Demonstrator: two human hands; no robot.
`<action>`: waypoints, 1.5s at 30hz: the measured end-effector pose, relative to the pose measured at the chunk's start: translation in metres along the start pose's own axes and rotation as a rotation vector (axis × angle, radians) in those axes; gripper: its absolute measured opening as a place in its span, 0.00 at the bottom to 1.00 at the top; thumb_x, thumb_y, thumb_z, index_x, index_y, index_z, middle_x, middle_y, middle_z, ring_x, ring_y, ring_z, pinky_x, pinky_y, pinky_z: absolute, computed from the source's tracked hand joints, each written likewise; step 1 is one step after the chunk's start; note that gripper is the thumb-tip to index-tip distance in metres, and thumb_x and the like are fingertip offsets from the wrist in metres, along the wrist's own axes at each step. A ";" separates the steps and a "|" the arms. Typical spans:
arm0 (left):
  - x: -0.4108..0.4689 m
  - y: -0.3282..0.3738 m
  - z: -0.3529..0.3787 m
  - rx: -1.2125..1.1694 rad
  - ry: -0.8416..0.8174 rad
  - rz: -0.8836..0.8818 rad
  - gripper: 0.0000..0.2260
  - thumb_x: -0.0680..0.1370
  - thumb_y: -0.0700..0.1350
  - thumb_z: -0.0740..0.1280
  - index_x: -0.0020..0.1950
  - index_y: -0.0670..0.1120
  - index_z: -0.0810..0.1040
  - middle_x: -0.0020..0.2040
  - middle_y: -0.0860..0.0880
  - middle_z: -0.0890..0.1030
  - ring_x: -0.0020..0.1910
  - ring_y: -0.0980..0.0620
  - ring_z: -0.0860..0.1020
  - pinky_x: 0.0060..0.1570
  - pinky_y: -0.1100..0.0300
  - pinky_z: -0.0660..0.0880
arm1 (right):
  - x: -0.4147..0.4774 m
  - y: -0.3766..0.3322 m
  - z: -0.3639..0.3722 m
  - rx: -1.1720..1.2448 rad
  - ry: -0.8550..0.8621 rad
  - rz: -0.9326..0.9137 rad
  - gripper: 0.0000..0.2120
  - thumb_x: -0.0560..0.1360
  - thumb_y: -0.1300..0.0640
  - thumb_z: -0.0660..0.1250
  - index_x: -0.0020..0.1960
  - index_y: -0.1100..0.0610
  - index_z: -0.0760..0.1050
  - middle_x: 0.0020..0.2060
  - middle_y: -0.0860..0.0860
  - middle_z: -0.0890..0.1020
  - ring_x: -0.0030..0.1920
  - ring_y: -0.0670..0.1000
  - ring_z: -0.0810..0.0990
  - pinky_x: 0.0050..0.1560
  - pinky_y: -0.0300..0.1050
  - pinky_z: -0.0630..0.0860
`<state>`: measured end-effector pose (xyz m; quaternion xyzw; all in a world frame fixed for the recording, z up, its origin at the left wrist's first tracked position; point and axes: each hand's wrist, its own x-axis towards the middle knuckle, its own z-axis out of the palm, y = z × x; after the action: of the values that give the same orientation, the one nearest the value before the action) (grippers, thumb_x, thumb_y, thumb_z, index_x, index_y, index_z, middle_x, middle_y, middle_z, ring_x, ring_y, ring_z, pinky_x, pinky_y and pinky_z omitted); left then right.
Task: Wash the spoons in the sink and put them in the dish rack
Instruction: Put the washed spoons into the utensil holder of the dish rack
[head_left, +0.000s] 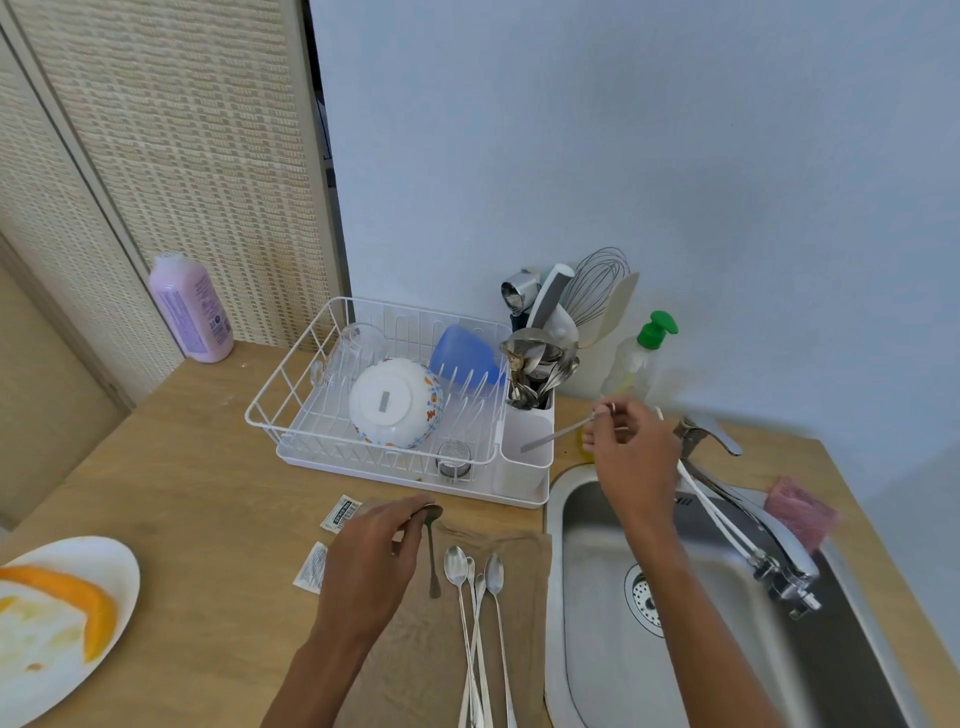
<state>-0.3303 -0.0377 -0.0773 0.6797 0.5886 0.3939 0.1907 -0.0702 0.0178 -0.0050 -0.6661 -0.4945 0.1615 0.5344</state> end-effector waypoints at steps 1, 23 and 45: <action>-0.001 0.000 0.000 0.004 0.001 -0.002 0.11 0.76 0.40 0.71 0.56 0.53 0.84 0.48 0.58 0.85 0.44 0.59 0.82 0.36 0.62 0.81 | 0.001 0.007 0.007 -0.006 -0.016 0.017 0.05 0.78 0.56 0.66 0.45 0.49 0.79 0.36 0.47 0.84 0.38 0.48 0.84 0.43 0.53 0.83; 0.000 0.010 -0.008 0.051 0.033 0.034 0.08 0.75 0.43 0.73 0.51 0.54 0.85 0.44 0.60 0.78 0.34 0.60 0.76 0.31 0.62 0.75 | -0.009 0.059 0.034 0.107 -0.150 0.327 0.08 0.76 0.56 0.70 0.55 0.51 0.77 0.42 0.52 0.84 0.36 0.48 0.85 0.48 0.55 0.83; 0.034 0.019 -0.043 0.053 0.040 0.139 0.07 0.76 0.42 0.72 0.50 0.54 0.85 0.45 0.59 0.84 0.39 0.62 0.81 0.33 0.60 0.79 | -0.111 0.104 0.035 -0.167 -0.453 0.217 0.10 0.76 0.62 0.67 0.52 0.48 0.76 0.40 0.45 0.80 0.40 0.45 0.80 0.39 0.40 0.78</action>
<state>-0.3503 -0.0183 -0.0262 0.7157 0.5540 0.4040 0.1330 -0.0969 -0.0487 -0.1437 -0.7039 -0.5391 0.3214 0.3327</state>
